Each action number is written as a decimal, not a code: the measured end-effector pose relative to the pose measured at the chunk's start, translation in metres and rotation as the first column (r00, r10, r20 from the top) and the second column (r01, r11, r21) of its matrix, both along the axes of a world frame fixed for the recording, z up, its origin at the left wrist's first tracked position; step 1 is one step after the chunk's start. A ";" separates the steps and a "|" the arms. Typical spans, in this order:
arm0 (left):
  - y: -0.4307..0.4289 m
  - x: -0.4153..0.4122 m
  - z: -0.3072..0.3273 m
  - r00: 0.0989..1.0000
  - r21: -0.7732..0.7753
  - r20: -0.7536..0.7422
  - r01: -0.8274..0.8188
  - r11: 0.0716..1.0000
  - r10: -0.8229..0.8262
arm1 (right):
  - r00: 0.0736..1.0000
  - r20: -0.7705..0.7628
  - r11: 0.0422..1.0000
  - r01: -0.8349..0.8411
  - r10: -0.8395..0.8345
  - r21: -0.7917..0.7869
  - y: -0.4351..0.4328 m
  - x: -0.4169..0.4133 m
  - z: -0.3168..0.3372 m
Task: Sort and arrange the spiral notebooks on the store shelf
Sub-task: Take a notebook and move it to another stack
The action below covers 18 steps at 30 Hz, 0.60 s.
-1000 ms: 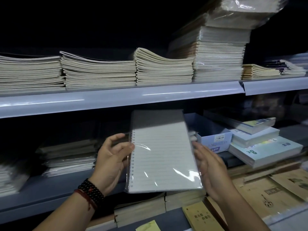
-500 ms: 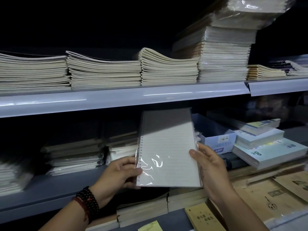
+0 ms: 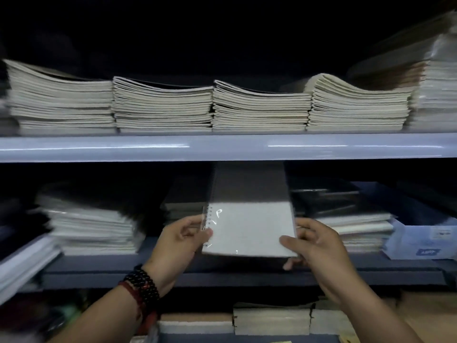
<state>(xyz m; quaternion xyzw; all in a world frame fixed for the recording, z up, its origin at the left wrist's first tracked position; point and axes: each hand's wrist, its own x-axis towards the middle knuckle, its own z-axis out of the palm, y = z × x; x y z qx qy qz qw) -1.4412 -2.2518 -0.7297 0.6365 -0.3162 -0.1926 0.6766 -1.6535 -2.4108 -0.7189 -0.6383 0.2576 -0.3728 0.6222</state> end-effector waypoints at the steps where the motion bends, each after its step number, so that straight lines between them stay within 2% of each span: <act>1: 0.012 0.011 0.004 0.998 -0.010 0.020 -0.054 0.998 0.054 | 1.000 0.010 1.000 -0.011 0.011 -0.003 0.009 0.018 0.003; 6: 0.073 0.063 0.032 0.938 -0.065 0.106 -0.326 0.943 0.331 | 0.993 0.060 0.995 -0.101 0.102 -0.011 0.054 0.103 0.014; 10: 0.119 0.101 0.055 0.873 -0.072 0.157 -0.457 0.887 0.462 | 0.984 0.039 0.984 -0.172 0.175 -0.052 0.089 0.170 0.027; 14: 0.158 0.153 0.068 0.842 -0.032 0.153 -0.519 0.854 0.518 | 0.970 -0.048 0.966 -0.243 0.240 -0.088 0.120 0.234 0.037; 18: 0.176 0.202 0.075 0.802 -0.025 0.125 -0.586 0.810 0.584 | 0.948 -0.185 0.963 -0.267 0.260 -0.017 0.136 0.283 0.046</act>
